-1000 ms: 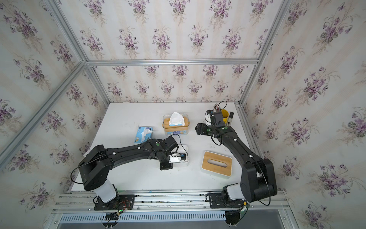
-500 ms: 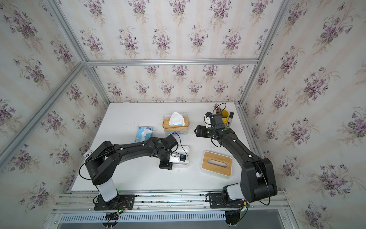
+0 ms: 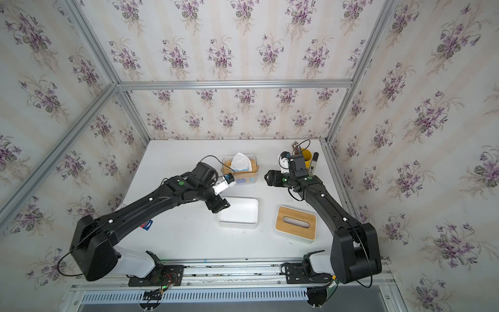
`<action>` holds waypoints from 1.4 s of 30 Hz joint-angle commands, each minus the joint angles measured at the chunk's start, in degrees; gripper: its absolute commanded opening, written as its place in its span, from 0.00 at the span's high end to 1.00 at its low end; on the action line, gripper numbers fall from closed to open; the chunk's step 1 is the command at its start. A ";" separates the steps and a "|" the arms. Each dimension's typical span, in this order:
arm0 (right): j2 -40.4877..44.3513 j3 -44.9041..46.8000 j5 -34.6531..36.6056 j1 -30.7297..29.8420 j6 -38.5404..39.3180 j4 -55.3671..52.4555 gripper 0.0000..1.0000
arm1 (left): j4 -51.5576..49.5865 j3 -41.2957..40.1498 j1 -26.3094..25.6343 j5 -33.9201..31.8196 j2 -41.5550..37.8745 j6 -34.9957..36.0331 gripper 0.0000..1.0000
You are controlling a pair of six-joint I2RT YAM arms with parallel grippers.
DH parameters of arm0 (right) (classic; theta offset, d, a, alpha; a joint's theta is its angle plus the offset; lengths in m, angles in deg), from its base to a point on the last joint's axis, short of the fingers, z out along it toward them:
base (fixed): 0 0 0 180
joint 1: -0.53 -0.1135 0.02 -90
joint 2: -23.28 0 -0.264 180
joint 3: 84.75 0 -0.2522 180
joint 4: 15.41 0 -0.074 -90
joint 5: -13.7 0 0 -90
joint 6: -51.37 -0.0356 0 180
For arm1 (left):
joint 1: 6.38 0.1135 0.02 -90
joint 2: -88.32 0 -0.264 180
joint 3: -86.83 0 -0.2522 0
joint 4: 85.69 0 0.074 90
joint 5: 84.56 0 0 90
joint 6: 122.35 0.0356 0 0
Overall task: Put the tissue paper into the tissue box
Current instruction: Pick up the paper towel from the center of the board.
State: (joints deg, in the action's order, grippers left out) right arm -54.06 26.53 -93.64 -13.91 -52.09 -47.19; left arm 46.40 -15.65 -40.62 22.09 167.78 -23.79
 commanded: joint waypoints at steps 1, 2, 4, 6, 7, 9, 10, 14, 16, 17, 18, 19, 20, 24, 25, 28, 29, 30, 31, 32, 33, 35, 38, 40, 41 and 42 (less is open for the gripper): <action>0.74 -0.30 -0.43 -0.03 0.36 1.25 0.15 | 3.68 -3.10 6.20 -4.13 -4.81 -14.88 0.09; 0.98 -0.25 -1.07 -0.12 0.40 1.47 0.15 | 4.19 -4.12 8.09 -6.33 -5.71 -16.76 0.07; 1.80 -0.19 -2.20 -0.91 1.32 1.99 0.16 | 6.12 -6.55 12.53 -10.00 -7.64 -20.00 0.02; 2.69 -0.22 -1.66 -2.82 2.55 1.95 0.16 | 8.90 -9.44 16.46 -12.43 -8.93 -23.20 0.01; 3.05 -0.44 -1.47 -4.07 3.24 1.95 0.16 | 10.86 -10.86 18.58 -12.68 -9.15 -24.46 0.01; 3.68 -0.51 -1.60 -7.36 4.25 2.85 0.16 | 13.36 -12.36 22.16 -11.62 -8.21 -26.45 0.01; 3.86 -0.38 -1.82 -9.49 4.52 3.79 0.16 | 14.19 -12.52 24.01 -10.25 -7.10 -27.58 0.01; 2.07 -1.43 -1.36 -19.24 4.84 6.90 0.17 | 18.30 -12.43 29.84 -2.04 -1.30 -31.22 0.01; 0.06 -2.89 -0.87 -21.61 4.55 7.12 0.17 | 19.97 -11.87 32.07 0.57 2.49 -32.48 0.03; -0.76 -3.45 -0.89 -22.00 4.28 7.25 0.17 | 20.63 -11.55 32.63 0.88 3.98 -32.68 0.05; -1.58 -3.87 -0.90 -22.19 4.07 7.37 0.17 | 21.36 -11.15 33.41 1.29 5.35 -32.94 0.09; -2.18 -4.08 -0.89 -22.30 3.96 7.50 0.17 | 22.27 -10.82 34.07 1.96 6.53 -33.05 0.12; -2.66 -4.14 -0.82 -22.39 3.81 7.63 0.17 | 22.89 -10.41 34.41 2.83 7.47 -33.13 0.14; -3.60 -3.89 -0.49 -22.57 3.61 7.39 0.18 | 21.40 -6.80 35.18 6.53 12.24 -30.33 0.27; -3.51 -3.58 -0.19 -22.55 3.62 7.38 0.18 | 21.22 -6.47 35.33 6.71 13.05 -29.59 0.32; -2.95 -2.54 0.68 -22.59 3.85 7.32 0.17 | 20.70 -5.81 35.99 8.73 15.11 -28.25 0.40; -2.90 -2.31 0.86 -22.54 3.88 7.32 0.18 | 20.22 -5.61 36.13 9.32 15.58 -27.86 0.42; -2.82 -2.18 1.04 -22.57 3.93 7.30 0.18 | 19.86 -5.50 36.17 9.56 15.95 -27.23 0.44; -2.89 -2.01 1.06 -22.58 3.88 7.20 0.17 | 19.57 -5.54 36.30 9.44 15.99 -26.96 0.46; -2.94 -2.07 0.91 -22.58 3.87 7.17 0.18 | 19.47 -5.67 36.41 9.25 16.05 -26.81 0.49; -2.99 -2.04 0.87 -22.57 3.88 7.13 0.18 | 19.64 -5.97 36.67 9.15 16.07 -26.81 0.51; -3.14 -2.02 0.60 -22.57 3.74 7.37 0.17 | 20.63 -6.63 37.20 10.32 16.34 -26.94 0.55; -3.34 -2.08 0.32 -22.60 3.48 7.68 0.18 | 20.86 -6.47 37.58 12.67 17.71 -26.73 0.60; -3.33 -2.17 0.21 -22.57 3.43 7.67 0.18 | 21.06 -6.32 37.57 13.73 18.66 -26.67 0.63; -3.22 -2.17 0.21 -22.60 3.43 7.61 0.18 | 21.06 -6.29 37.58 13.91 19.06 -26.60 0.66; -3.19 -2.17 0.29 -22.57 3.43 7.64 0.18 | 21.21 -6.29 37.66 14.03 19.28 -26.50 0.69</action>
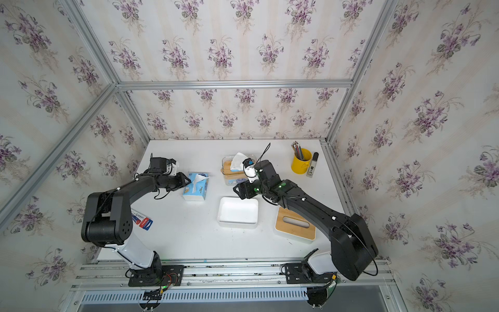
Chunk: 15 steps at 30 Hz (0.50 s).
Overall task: Put the tissue paper into the tissue box
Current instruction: Pick up the paper towel from the center of the board.
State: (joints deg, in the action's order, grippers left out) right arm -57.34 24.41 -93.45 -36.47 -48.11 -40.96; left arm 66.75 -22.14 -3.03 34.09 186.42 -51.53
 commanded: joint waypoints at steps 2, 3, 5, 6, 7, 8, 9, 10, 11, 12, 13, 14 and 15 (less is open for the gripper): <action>0.20 0.15 0.31 -0.05 -0.54 1.19 0.18 | 1.15 0.03 0.14 2.27 0.99 1.33 0.74; 0.24 0.21 0.35 0.00 -0.54 1.09 0.18 | 1.15 -0.05 0.16 2.34 0.99 1.45 0.76; 0.20 0.27 0.51 -0.06 -0.41 1.00 0.18 | 1.41 -0.35 0.25 2.33 0.70 1.51 0.80; 0.12 0.31 0.59 -0.06 -0.46 0.94 0.18 | 1.37 -0.42 0.25 2.36 0.52 1.53 0.82; 0.11 0.31 0.65 -0.04 -0.46 0.90 0.18 | 1.39 -0.50 0.20 2.30 0.21 1.64 0.85; 0.11 0.30 0.69 -0.06 -0.46 1.00 0.18 | 1.41 -0.57 0.25 2.58 -0.14 1.71 0.87; 0.03 0.30 0.63 -0.03 -0.46 1.05 0.18 | 1.41 -0.58 0.24 2.77 -0.49 1.84 0.89; -0.05 0.31 0.70 -0.05 -0.46 1.14 0.18 | 1.28 -0.60 0.26 3.05 -0.78 2.14 0.92; -0.15 0.23 0.66 -0.07 -0.37 1.16 0.18 | 1.11 -0.50 0.25 3.15 -1.02 2.50 0.95; -0.32 0.23 0.68 -0.08 -0.37 1.16 0.18 | 0.98 -0.50 0.25 3.32 -1.15 2.79 0.99; -0.41 0.23 0.78 -0.09 -0.24 1.24 0.18 | 0.80 -0.44 0.25 3.41 -1.24 3.10 1.00; -0.51 0.21 0.94 -0.09 -0.19 1.17 0.18 | 0.59 -0.46 0.25 3.43 -1.41 3.21 1.00; -0.62 0.13 1.10 -0.03 -0.11 1.09 0.18 | 0.57 -0.54 0.25 3.47 -1.74 3.41 1.00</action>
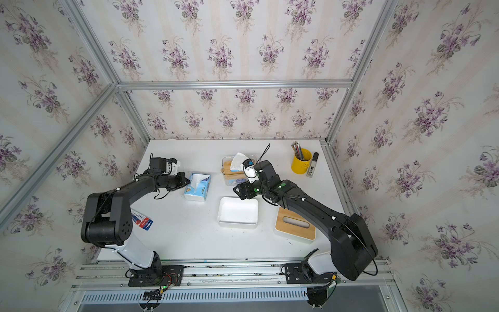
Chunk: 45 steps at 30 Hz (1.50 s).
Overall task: Put the tissue paper into the tissue box
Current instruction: Pick up the paper towel from the center of the board, then place the paper towel in the tissue box.
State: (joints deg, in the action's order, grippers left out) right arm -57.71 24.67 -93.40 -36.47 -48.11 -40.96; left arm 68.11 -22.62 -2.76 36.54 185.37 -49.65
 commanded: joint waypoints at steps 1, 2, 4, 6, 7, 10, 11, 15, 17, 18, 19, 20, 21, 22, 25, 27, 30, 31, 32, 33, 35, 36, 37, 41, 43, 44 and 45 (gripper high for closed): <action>-0.31 -0.14 1.15 -0.03 -0.11 0.98 0.18 | -0.82 -0.18 -0.01 1.21 -1.02 1.63 1.00; -0.22 -0.19 1.32 -0.02 -0.02 0.87 0.18 | -0.87 -0.35 -0.01 1.36 -1.52 1.80 1.00; 0.04 -0.21 1.84 -0.01 0.24 0.51 0.18 | -1.17 -0.52 -0.01 1.93 -2.66 2.09 1.00; 0.30 -0.24 2.73 -0.01 0.72 0.03 0.17 | -1.18 -0.72 -0.03 4.11 -4.17 1.89 1.00; 0.39 -0.39 3.10 -0.04 0.92 -0.19 0.17 | -1.05 -0.83 -0.01 5.38 -4.72 1.67 1.00; 0.51 -0.75 4.66 -0.01 1.54 -0.98 0.17 | -1.16 -0.80 -0.06 9.46 -7.05 0.79 1.00; 0.57 -0.91 5.23 -0.01 1.72 -1.24 0.17 | -1.35 -0.80 -0.01 9.96 -8.07 0.74 1.00; 0.74 -1.29 6.74 0.16 2.09 -1.68 0.16 | -3.05 -0.49 -0.10 11.97 -12.03 1.96 1.00; 1.00 -1.76 7.73 0.59 1.75 -2.32 0.15 | -4.65 0.19 -0.32 13.77 -14.09 2.50 1.00; 1.16 -2.00 8.02 0.99 1.66 -2.53 0.14 | -5.22 0.45 -0.51 14.46 -15.09 2.87 1.00; 1.42 -2.30 8.36 1.57 1.44 -2.88 0.14 | -5.65 0.68 -0.93 15.76 -15.58 3.35 1.00; 1.70 -2.57 8.86 2.27 1.15 -3.32 0.14 | -6.30 1.13 -1.64 17.03 -18.10 4.18 1.00; 1.87 -2.81 9.29 3.13 0.98 -3.70 0.14 | -7.50 1.81 -2.52 17.85 -18.88 5.47 1.00; 2.17 -3.14 9.75 4.15 0.74 -4.22 0.14 | -9.18 2.92 -3.93 18.20 -19.47 7.41 1.00; 3.41 -3.27 10.81 8.41 0.51 -4.61 0.13 | -15.00 7.14 -9.03 19.42 -19.04 13.99 1.00; 4.71 -2.72 11.81 10.12 0.51 -4.16 0.12 | -18.74 10.28 -11.94 19.18 -17.26 17.55 1.00; 6.59 -1.82 13.08 13.01 0.08 -4.03 0.12 | -24.30 15.57 -15.88 19.84 -11.75 23.13 1.00; 7.32 -1.46 13.28 14.01 -0.09 -3.92 0.12 | -26.84 17.80 -17.38 19.90 -9.71 25.77 1.00; 7.96 -1.05 13.62 14.85 -0.19 -3.94 0.12 | -29.71 20.17 -19.01 19.84 -7.63 28.68 1.00; 8.48 -0.79 14.33 15.34 -0.08 -4.31 0.12 | -32.51 22.27 -20.44 19.81 -5.64 31.30 1.00; 9.13 -0.75 16.10 15.72 0.21 -5.57 0.11 | -38.39 27.36 -23.09 19.16 -1.49 36.73 1.00; 9.39 -0.67 16.66 15.81 0.29 -5.95 0.11 | -41.14 29.54 -24.22 19.31 0.32 39.36 1.00; 9.68 -0.48 17.04 15.94 0.41 -6.33 0.11 | -43.90 31.80 -25.31 19.78 2.15 41.98 1.00; 10.92 0.37 18.24 16.42 1.12 -6.73 0.11 | -51.45 39.29 -29.34 19.58 8.31 50.11 1.00; 11.27 0.71 18.29 16.60 1.13 -7.00 0.11 | -55.00 42.14 -30.99 18.60 11.00 54.19 1.00; 11.46 1.07 18.23 16.60 1.13 -6.99 0.11 | -55.97 43.41 -31.69 17.58 12.30 55.38 1.00; 11.63 1.41 18.10 16.60 1.13 -6.93 0.11 | -56.90 44.65 -32.26 16.85 13.50 56.57 1.00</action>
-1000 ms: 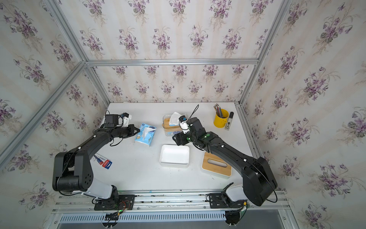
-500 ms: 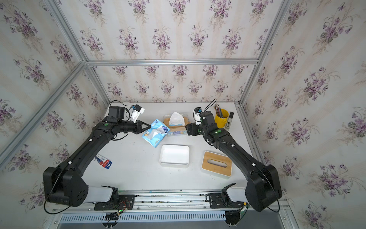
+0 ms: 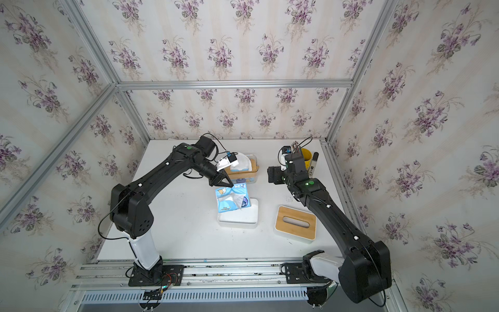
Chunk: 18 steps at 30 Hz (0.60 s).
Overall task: Put the tissue paper into the tissue box
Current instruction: Place the paper towel in the tissue box.
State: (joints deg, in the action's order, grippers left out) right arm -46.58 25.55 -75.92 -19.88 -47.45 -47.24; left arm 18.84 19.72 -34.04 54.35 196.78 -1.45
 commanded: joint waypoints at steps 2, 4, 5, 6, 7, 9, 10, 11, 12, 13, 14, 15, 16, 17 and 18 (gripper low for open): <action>0.61 1.03 0.58 0.10 0.55 -0.74 0.11 | -8.85 4.52 -1.68 -1.44 4.23 10.16 1.00; 0.52 1.17 0.41 0.10 0.56 -1.22 0.11 | -10.34 7.02 -2.37 -2.63 6.31 11.97 1.00; 0.48 1.19 0.20 0.10 0.56 -1.32 0.11 | -10.83 8.19 -2.61 -3.43 7.63 12.17 1.00; 0.52 1.28 -0.08 0.10 0.57 -1.39 0.11 | -11.96 9.90 -2.94 -4.05 9.08 12.86 1.00; 0.51 1.37 -0.37 0.10 0.64 -1.40 0.11 | -13.10 11.38 -3.17 -4.23 10.27 13.38 1.00; 0.52 1.43 -0.47 0.10 0.56 -1.66 0.11 | -14.88 14.17 -3.76 -4.89 12.84 13.79 1.00; 0.60 1.49 -0.47 0.10 0.56 -1.63 0.11 | -15.53 15.24 -4.00 -5.10 13.98 13.79 1.00; 0.67 1.54 -0.38 0.10 0.56 -1.67 0.11 | -16.25 16.32 -4.28 -5.30 15.14 13.77 1.00; 0.74 1.65 -0.32 0.10 0.64 -1.63 0.11 | -16.71 17.28 -4.61 -5.56 16.06 13.50 1.00; 0.78 1.73 -0.34 0.10 0.65 -1.65 0.11 | -16.92 17.79 -4.84 -5.45 16.70 13.28 1.00; 0.79 1.75 -0.38 0.10 0.65 -1.63 0.11 | -16.95 18.03 -5.19 -5.23 17.22 12.97 1.00; 0.70 1.74 -0.38 0.10 0.65 -1.65 0.11 | -16.59 17.85 -5.59 -5.42 17.48 12.77 1.00; 0.61 1.78 -0.44 0.10 0.68 -1.71 0.11 | -16.07 17.51 -5.94 -5.81 17.57 12.29 1.00; 0.48 1.72 -0.60 0.10 0.74 -1.71 0.11 | -15.22 16.90 -6.29 -6.22 17.57 11.65 1.00; 0.35 1.77 -0.60 0.10 0.73 -1.78 0.11 | -14.50 16.20 -6.57 -6.47 17.63 11.07 1.00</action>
State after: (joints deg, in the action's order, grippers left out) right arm -46.08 27.29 -76.03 -19.75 -47.21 -48.75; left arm 5.05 36.59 -39.92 48.05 214.20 10.53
